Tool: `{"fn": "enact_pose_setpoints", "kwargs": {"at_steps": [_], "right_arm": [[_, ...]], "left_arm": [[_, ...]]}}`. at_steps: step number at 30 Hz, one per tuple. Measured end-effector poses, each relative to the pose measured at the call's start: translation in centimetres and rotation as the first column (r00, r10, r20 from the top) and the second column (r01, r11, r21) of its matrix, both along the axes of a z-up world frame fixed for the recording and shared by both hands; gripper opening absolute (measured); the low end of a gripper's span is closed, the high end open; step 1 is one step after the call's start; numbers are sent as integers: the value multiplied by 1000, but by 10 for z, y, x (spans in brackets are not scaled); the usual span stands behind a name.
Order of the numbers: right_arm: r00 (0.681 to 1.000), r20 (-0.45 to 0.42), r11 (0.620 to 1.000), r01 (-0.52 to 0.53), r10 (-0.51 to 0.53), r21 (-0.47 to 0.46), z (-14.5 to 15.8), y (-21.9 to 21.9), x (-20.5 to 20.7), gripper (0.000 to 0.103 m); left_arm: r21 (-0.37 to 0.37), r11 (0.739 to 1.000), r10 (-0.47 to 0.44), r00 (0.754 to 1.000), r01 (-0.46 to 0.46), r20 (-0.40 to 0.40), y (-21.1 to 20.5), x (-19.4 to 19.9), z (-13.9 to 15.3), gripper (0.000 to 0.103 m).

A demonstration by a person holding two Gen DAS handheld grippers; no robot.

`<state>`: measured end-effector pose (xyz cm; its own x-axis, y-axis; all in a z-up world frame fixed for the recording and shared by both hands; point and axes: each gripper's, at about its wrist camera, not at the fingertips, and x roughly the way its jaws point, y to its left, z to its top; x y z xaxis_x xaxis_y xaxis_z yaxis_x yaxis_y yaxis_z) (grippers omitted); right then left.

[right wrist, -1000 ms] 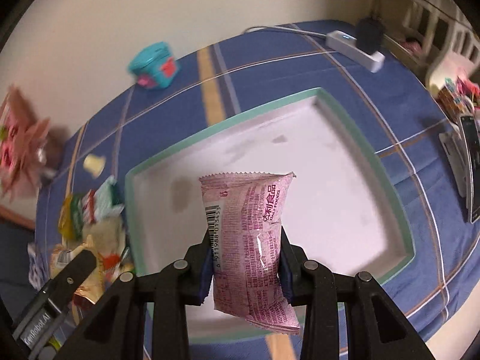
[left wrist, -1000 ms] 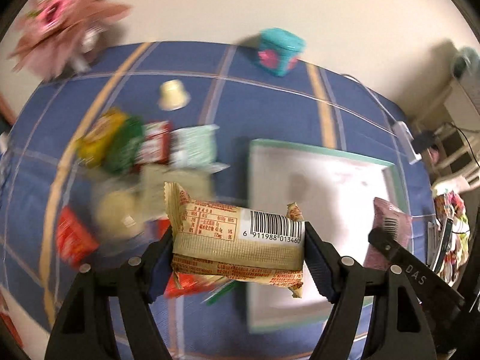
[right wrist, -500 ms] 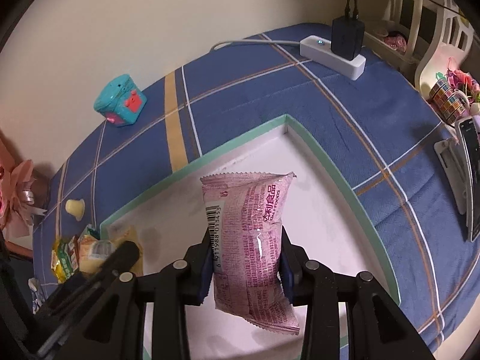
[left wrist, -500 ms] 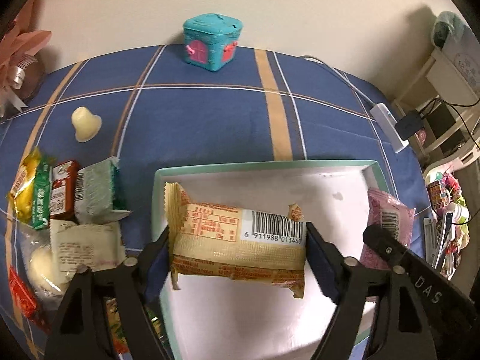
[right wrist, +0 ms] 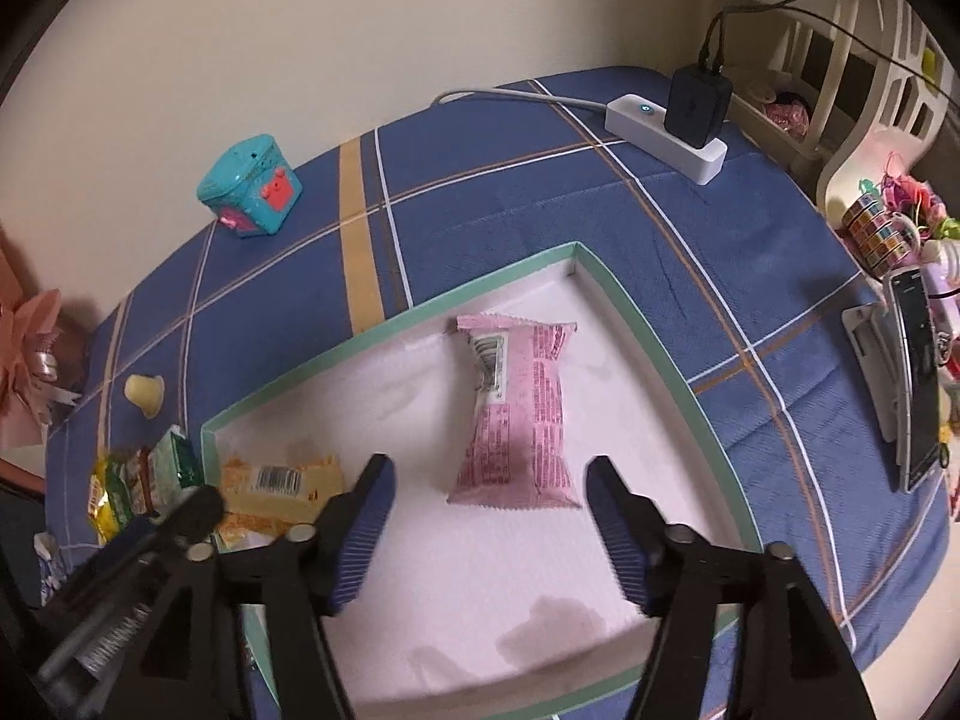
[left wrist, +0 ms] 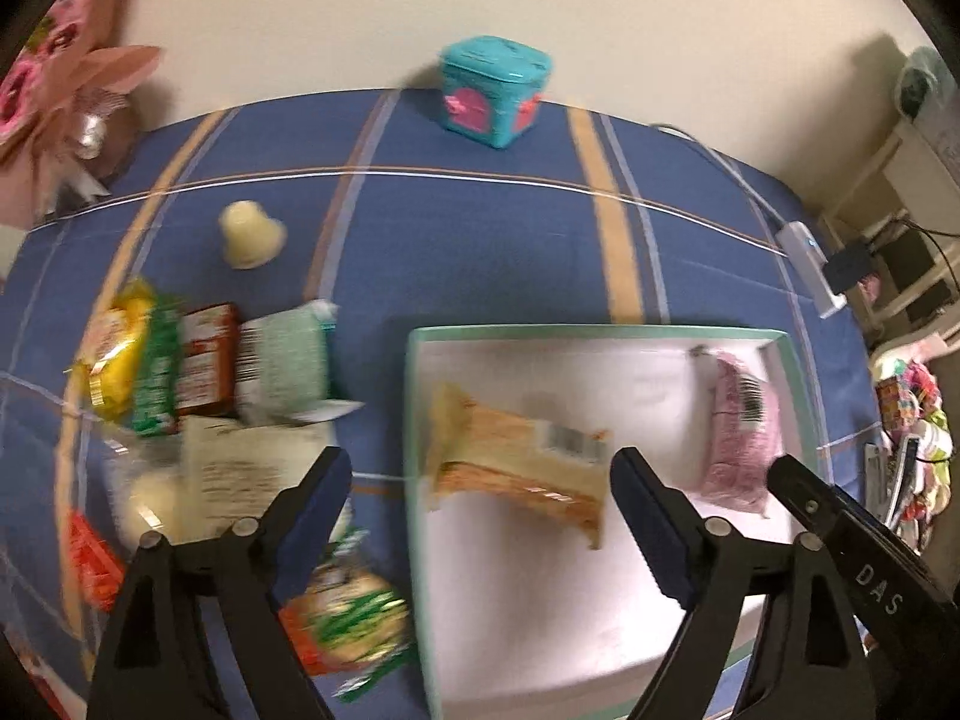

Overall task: Organize snacks
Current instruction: 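Carry both packs over the white tray and release them inside, then move both tools back to the pile, left toward the red Rusks pack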

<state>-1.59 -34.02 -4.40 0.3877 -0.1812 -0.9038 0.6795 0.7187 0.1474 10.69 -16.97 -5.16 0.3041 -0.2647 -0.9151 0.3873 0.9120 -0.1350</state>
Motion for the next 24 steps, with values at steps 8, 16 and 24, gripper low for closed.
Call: {"fn": "enact_pose_setpoints", "kwargs": {"at_steps": [8, 16, 24], "right_arm": [[999, -13, 998, -34, 33, -45, 8, 19, -4, 103], [997, 10, 995, -75, 76, -64, 28, 44, -7, 103], [982, 64, 981, -175, 180, -78, 48, 90, 8, 103]], "left_arm": [[47, 991, 125, 991, -127, 37, 62, 4, 9, 101], [86, 976, 193, 976, -202, 100, 117, 2, 17, 102], [39, 941, 326, 932, -336, 159, 181, 3, 38, 102]]}}
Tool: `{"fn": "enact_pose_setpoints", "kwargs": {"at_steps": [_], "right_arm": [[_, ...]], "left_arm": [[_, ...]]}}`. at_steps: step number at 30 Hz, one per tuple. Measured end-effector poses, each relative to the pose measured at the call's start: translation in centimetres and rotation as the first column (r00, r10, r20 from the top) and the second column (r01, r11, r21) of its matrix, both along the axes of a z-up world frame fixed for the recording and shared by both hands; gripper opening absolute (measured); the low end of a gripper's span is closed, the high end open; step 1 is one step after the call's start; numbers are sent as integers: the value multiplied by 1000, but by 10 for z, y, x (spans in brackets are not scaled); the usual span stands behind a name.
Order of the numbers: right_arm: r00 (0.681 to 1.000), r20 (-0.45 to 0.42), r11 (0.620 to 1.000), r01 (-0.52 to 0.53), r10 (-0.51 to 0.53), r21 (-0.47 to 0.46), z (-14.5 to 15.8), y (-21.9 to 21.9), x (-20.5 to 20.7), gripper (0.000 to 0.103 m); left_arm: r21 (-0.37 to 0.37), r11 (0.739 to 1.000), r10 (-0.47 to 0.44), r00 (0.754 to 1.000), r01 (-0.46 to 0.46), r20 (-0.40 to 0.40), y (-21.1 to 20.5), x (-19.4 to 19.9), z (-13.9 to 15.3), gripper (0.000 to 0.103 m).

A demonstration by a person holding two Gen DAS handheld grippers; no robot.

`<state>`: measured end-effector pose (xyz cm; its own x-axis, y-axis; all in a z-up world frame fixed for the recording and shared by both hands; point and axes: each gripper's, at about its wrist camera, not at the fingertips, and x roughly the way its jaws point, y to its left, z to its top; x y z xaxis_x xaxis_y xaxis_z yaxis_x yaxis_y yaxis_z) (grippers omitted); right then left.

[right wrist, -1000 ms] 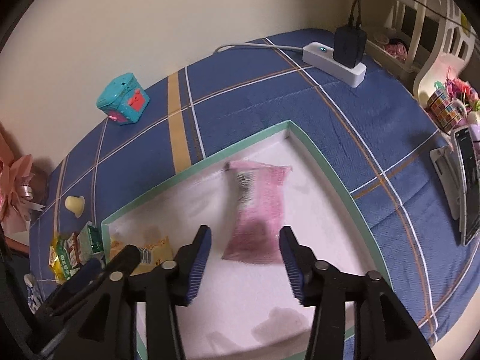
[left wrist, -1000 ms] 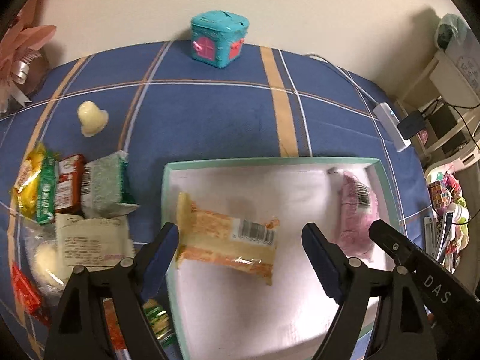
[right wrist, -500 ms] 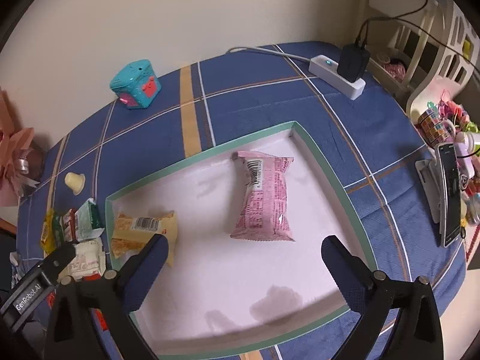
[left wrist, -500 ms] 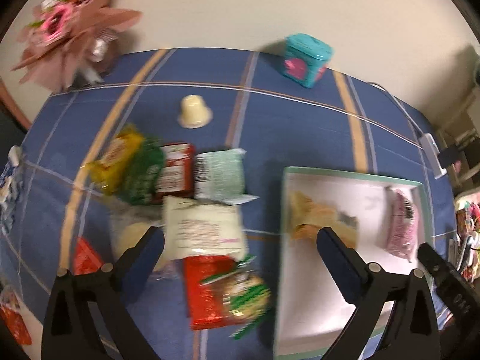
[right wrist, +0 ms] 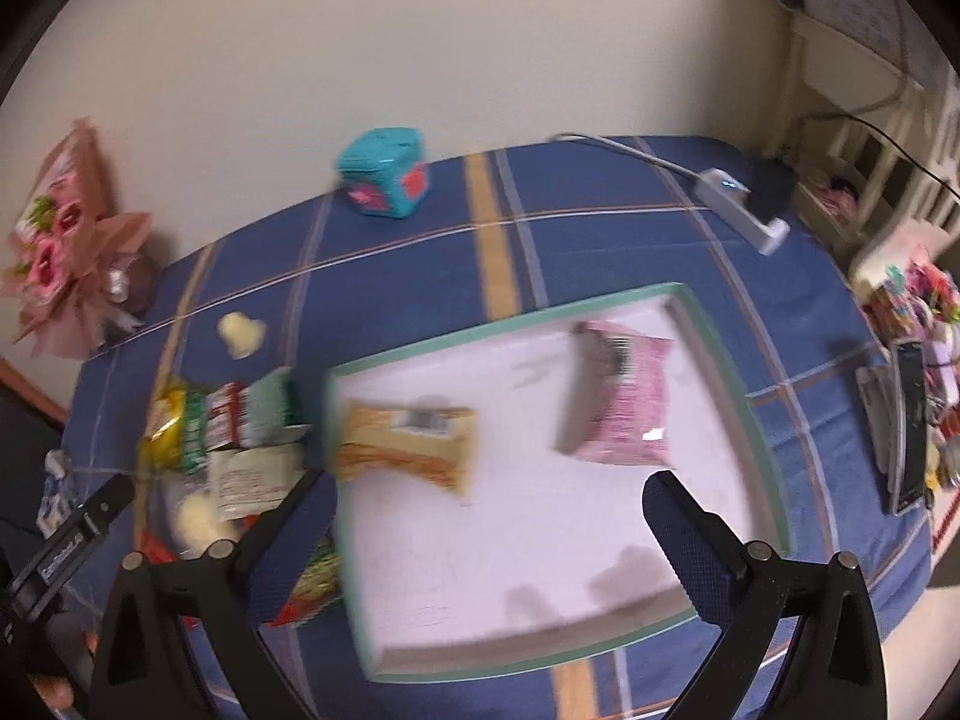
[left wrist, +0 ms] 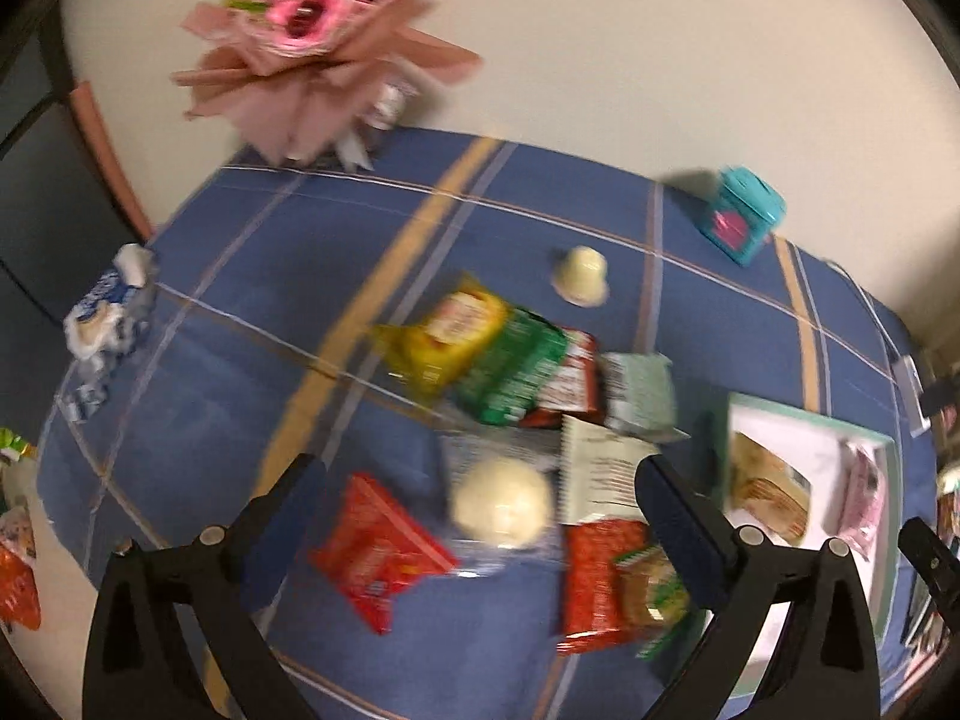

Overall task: Organize snacks
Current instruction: 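Move both tools back to the pile, left toward the red Rusks pack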

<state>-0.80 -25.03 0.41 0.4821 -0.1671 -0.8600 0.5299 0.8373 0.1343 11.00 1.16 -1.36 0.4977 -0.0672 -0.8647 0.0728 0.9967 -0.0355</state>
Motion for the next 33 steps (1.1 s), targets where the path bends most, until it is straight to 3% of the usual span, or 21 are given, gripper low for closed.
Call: {"fn": "enact_pose_setpoints", "kwargs": {"at_steps": [5, 11, 18, 23, 26, 29, 30, 33], "right_arm": [[996, 24, 995, -91, 90, 44, -1, 37, 17, 103], [981, 2, 979, -192, 192, 71, -11, 83, 35, 103], [960, -16, 956, -275, 278, 104, -26, 122, 48, 103], [949, -78, 947, -295, 306, 124, -51, 133, 58, 102], [941, -127, 943, -295, 315, 154, -70, 133, 63, 91], [936, -142, 939, -296, 322, 175, -83, 133, 66, 87], [934, -146, 938, -299, 326, 177, -86, 133, 67, 85], [929, -156, 932, -303, 335, 197, -96, 133, 70, 81]], "left_arm": [[-10, 998, 62, 998, -62, 17, 37, 1, 5, 102], [-42, 990, 137, 990, -138, -23, 73, 1, 1, 102], [-53, 986, 154, 986, -158, -62, 91, 4, -10, 102], [-48, 986, 149, 977, -159, -155, 91, 12, -38, 102], [-43, 988, 137, 969, -149, -208, 87, 17, -56, 102], [-37, 990, 120, 958, -134, -262, 80, 20, -76, 102], [22, 991, 130, 957, -129, -259, 78, 21, -81, 102], [30, 993, 114, 947, -111, -301, 72, 22, -97, 102]]}}
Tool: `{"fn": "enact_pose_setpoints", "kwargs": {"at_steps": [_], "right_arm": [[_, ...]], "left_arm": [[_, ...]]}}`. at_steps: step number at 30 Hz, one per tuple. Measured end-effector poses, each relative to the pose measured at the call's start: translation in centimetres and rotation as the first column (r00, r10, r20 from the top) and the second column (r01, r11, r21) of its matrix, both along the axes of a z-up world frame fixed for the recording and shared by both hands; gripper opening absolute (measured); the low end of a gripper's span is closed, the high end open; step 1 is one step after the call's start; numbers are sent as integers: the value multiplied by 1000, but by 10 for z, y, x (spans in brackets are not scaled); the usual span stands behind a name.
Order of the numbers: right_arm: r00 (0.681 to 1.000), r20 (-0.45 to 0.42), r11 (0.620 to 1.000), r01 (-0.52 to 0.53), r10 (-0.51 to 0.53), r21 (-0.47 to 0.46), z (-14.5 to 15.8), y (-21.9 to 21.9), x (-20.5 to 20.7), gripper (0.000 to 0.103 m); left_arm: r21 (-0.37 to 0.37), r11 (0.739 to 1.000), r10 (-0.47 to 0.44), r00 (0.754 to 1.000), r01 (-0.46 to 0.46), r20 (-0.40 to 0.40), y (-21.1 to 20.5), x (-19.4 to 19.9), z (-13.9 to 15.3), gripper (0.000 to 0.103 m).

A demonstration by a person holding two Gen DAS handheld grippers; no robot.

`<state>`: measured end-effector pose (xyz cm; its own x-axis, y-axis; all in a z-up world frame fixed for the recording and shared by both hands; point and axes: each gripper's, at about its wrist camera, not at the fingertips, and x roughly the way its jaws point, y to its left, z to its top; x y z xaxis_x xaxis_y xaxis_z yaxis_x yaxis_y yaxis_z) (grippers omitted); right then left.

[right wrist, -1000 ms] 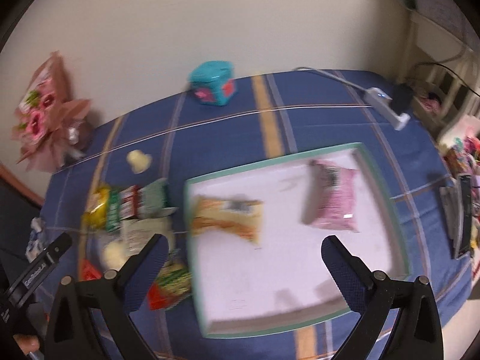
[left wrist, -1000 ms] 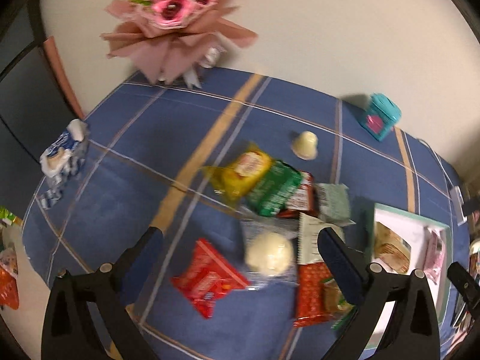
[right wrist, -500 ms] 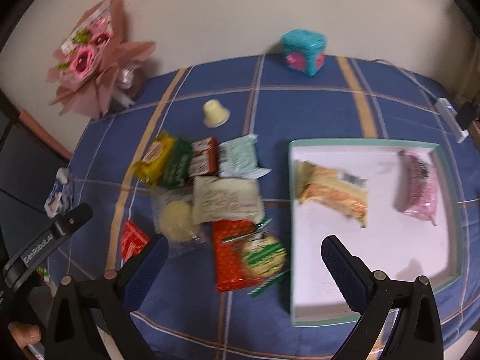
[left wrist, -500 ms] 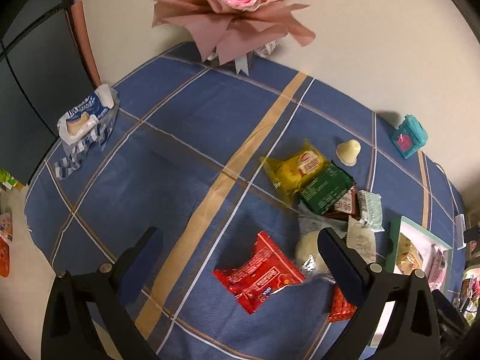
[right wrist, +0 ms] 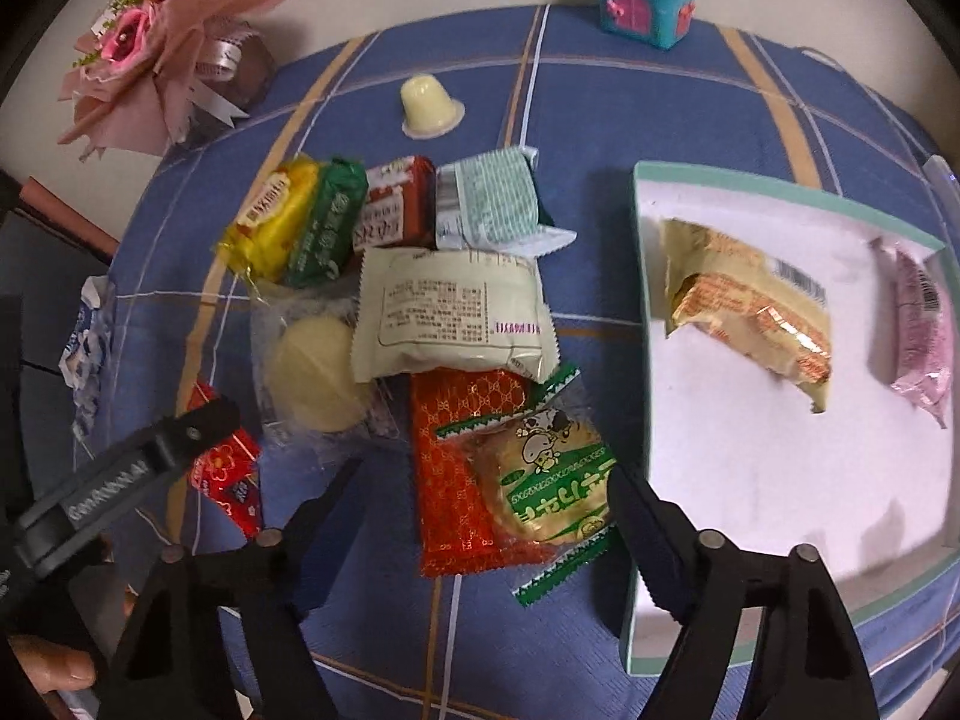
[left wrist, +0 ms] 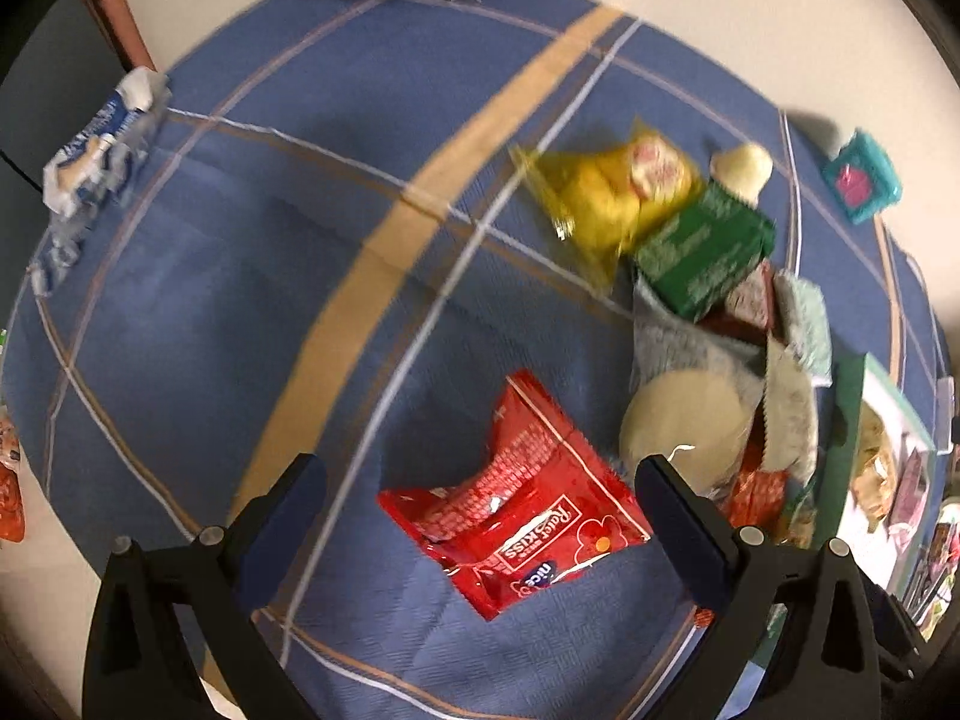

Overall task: Organize snacks
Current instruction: 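Move both tools back to the pile, left toward the red Rusks pack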

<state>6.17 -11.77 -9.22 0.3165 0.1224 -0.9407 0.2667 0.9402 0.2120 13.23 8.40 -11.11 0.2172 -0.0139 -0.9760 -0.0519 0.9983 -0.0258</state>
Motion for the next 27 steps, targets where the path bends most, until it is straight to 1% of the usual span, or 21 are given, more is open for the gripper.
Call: {"fn": "enact_pose_setpoints", "kwargs": {"at_steps": [5, 7, 13, 16, 22, 24, 27], "right_arm": [[1000, -15, 1000, 0, 0, 1, -12, -2, 4, 81], [1000, -13, 1000, 4, -4, -15, -14, -3, 5, 81], [1000, -14, 1000, 7, -7, -8, -17, -6, 7, 81], [1000, -11, 1000, -8, 8, 22, -16, -4, 8, 81], [1000, 6, 990, -22, 21, 139, -10, -5, 6, 81], [1000, 16, 989, -29, 26, 147, -7, -5, 2, 81], [999, 12, 993, -34, 33, 110, -8, -2, 3, 79]], "left_arm": [[2, 1000, -10, 1000, 10, -14, -4, 2, -9, 102], [0, 1000, -11, 1000, 11, -16, -4, 2, -9, 102], [-20, 1000, -9, 1000, 9, -5, -2, 4, -3, 102], [-25, 1000, -5, 1000, 5, 0, -1, 4, -1, 102], [-35, 999, -11, 1000, 12, 11, 2, -1, 9, 102], [-36, 999, -22, 1000, 23, 12, 1, 0, 13, 102], [-36, 998, -52, 999, 52, 6, -4, -1, 15, 102]]}}
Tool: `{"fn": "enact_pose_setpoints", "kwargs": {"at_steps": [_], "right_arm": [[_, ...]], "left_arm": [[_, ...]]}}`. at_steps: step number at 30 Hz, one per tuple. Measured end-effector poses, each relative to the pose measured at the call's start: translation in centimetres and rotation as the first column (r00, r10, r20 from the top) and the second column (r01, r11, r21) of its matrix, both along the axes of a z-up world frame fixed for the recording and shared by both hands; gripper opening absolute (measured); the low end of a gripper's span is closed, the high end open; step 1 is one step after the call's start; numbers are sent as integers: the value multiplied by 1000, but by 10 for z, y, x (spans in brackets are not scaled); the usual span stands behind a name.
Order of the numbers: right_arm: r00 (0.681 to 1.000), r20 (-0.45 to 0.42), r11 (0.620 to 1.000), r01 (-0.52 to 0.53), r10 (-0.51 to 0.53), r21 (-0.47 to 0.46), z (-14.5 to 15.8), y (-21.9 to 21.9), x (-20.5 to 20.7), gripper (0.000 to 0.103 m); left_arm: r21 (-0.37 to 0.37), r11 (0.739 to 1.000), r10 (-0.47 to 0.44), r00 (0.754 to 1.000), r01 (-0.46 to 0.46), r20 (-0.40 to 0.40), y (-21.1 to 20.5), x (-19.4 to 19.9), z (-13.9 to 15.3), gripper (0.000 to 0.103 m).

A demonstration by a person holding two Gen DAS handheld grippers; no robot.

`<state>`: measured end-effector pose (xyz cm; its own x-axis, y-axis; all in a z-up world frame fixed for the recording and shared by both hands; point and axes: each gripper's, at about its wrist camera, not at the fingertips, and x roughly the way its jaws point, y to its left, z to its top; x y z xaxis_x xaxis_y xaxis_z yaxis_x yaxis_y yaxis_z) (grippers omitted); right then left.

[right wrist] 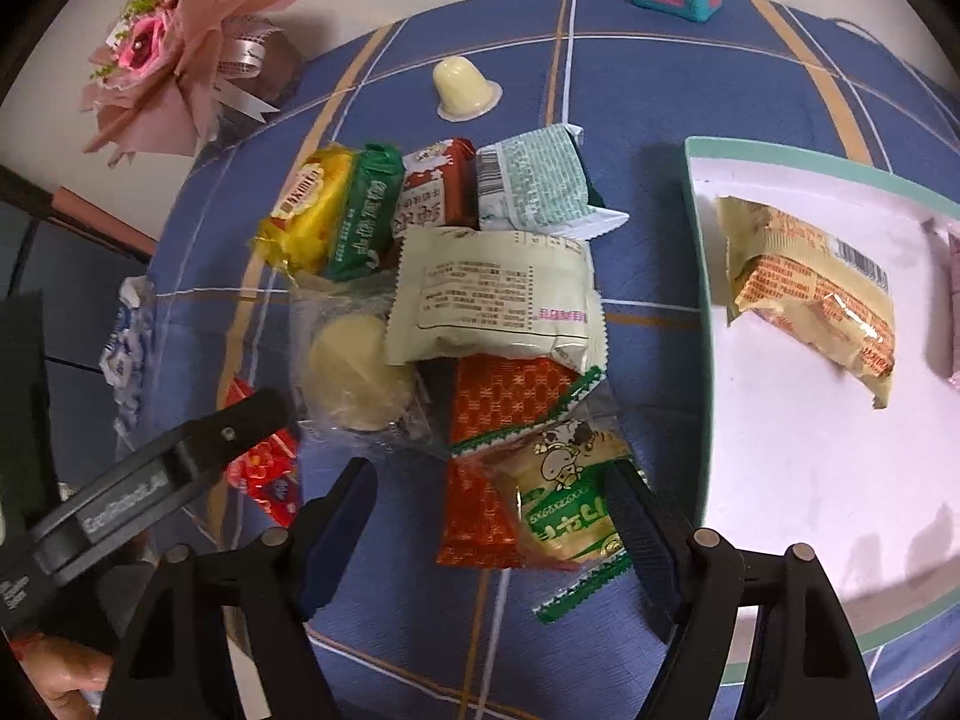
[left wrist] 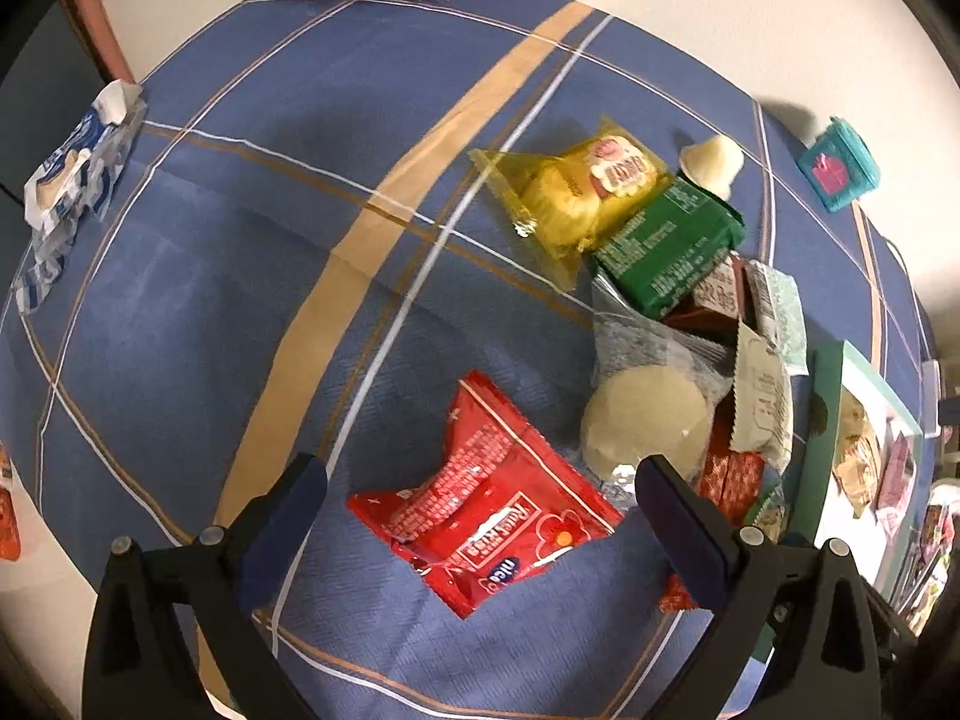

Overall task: Organize snacks
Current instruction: 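Move both tools back to the pile, left toward the red Rusks pack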

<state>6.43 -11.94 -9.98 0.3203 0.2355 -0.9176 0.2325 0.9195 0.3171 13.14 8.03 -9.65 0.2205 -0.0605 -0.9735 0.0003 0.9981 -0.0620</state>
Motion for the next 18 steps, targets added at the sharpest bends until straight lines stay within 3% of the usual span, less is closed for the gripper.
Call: {"fn": "enact_pose_setpoints", "kwargs": {"at_steps": [9, 18], "right_arm": [[1000, -22, 998, -1, 0, -66, -13, -5, 3, 74], [1000, -12, 1000, 17, -17, -4, -16, -18, 2, 72]], "left_arm": [[57, 995, -77, 997, 77, -17, -21, -8, -3, 102], [77, 994, -82, 996, 83, -14, -25, -8, -7, 102]]}}
